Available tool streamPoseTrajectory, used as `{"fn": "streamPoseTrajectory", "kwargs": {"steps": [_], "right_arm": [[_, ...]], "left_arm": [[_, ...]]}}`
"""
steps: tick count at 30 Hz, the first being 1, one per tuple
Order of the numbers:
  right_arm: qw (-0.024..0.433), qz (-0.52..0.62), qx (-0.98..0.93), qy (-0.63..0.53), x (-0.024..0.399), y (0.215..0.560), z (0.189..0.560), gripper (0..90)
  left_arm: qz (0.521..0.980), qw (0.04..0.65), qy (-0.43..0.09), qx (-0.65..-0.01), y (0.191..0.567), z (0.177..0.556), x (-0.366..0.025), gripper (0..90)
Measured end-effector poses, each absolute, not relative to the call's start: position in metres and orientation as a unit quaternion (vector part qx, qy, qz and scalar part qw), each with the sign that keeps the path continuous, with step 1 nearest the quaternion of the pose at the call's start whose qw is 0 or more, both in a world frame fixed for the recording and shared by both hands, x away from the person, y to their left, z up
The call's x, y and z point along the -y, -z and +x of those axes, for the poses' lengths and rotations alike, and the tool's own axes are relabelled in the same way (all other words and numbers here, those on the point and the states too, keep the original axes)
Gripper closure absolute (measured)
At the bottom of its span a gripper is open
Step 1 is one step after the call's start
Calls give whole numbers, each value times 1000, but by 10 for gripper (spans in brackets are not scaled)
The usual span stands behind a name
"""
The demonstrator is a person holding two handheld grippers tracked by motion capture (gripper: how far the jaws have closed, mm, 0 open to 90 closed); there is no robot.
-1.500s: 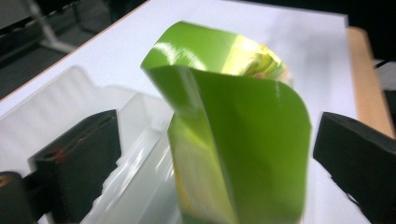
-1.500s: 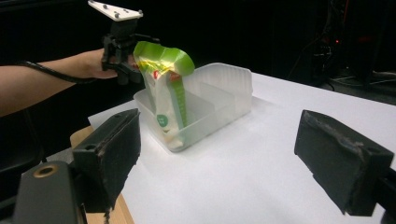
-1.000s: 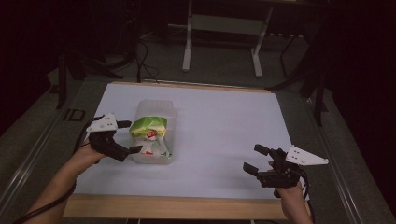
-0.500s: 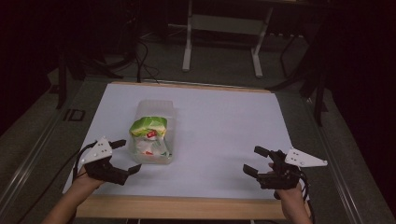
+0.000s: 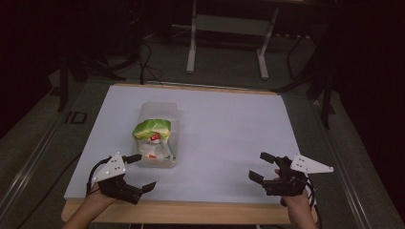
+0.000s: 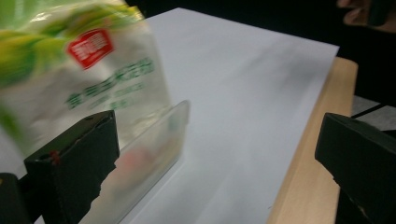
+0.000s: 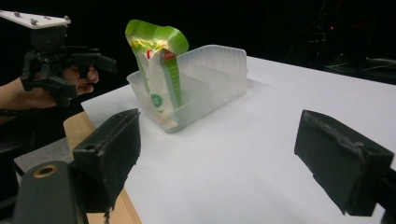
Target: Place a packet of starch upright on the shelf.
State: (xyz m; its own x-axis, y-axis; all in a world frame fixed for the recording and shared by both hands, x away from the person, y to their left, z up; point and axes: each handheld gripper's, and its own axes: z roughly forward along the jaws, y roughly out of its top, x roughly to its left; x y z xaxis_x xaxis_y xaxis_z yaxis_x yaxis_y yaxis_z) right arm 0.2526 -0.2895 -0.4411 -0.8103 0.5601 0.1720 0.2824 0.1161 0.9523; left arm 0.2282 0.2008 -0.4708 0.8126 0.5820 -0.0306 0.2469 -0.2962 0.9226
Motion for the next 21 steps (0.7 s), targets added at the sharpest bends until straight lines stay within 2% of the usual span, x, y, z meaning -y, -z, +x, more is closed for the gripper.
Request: {"fn": "streamPoseTrajectory", "kwargs": {"steps": [8, 21], "right_arm": [[122, 290, -745, -588, 289, 448, 253, 143], [121, 291, -751, -581, 291, 456, 254, 142]], "left_arm": [[786, 546, -145, -251, 474, 227, -184, 1], [804, 527, -147, -233, 492, 221, -165, 1]]}}
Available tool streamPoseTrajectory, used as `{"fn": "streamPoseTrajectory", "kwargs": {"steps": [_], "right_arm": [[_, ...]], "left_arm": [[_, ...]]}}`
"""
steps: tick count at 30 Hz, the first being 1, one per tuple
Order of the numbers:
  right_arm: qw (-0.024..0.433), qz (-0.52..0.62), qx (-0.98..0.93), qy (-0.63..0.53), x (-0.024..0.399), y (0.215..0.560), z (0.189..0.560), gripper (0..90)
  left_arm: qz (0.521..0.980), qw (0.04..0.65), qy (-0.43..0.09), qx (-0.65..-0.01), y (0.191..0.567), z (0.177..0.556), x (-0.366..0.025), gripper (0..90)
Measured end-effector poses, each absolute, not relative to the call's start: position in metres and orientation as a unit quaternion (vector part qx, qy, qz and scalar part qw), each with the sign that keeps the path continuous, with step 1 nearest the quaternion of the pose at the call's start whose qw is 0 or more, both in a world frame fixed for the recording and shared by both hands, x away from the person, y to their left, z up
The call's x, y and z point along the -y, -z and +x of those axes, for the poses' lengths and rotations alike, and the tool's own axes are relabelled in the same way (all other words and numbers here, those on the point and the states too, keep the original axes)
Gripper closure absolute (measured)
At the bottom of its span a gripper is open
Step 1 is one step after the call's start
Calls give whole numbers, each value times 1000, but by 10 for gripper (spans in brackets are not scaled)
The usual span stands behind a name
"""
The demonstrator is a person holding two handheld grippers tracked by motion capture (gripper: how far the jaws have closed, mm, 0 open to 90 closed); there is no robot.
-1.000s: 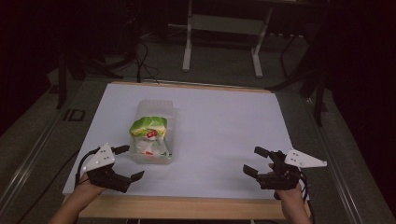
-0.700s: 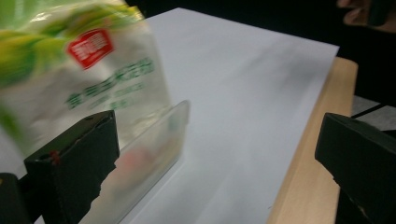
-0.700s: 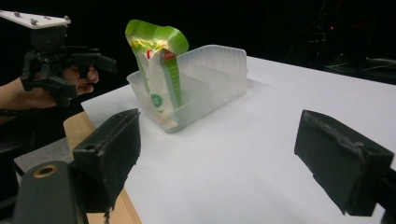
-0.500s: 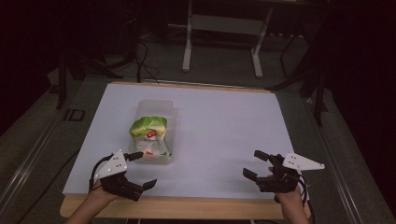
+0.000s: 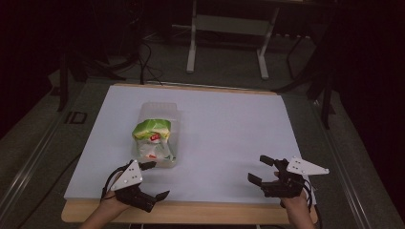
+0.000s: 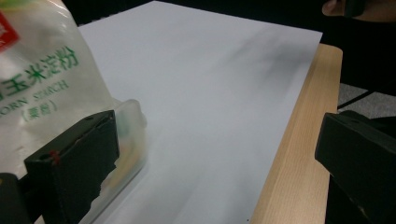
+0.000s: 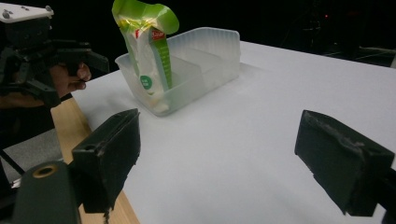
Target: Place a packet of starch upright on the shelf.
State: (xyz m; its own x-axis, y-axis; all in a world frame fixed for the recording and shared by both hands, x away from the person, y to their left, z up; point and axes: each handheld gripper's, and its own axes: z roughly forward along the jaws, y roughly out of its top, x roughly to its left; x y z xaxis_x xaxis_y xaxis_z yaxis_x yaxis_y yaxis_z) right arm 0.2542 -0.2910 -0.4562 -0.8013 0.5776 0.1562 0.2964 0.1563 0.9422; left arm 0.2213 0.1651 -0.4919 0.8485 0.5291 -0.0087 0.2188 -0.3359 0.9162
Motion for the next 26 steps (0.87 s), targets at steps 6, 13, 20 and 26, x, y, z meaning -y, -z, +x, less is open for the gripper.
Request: {"fn": "streamPoseTrajectory", "kwargs": {"steps": [6, 13, 20, 26], "right_arm": [[118, 287, -753, -579, 290, 458, 254, 142], [123, 281, -764, -568, 285, 464, 254, 143], [121, 281, -768, -562, 283, 467, 255, 142], [121, 285, -767, -563, 284, 468, 256, 143]], "left_arm": [[809, 525, -144, -221, 494, 218, -158, 1], [812, 521, -137, -226, 501, 219, -156, 1], [818, 513, -131, -223, 507, 220, -154, 1], [815, 517, -131, -225, 506, 221, -155, 1]]}}
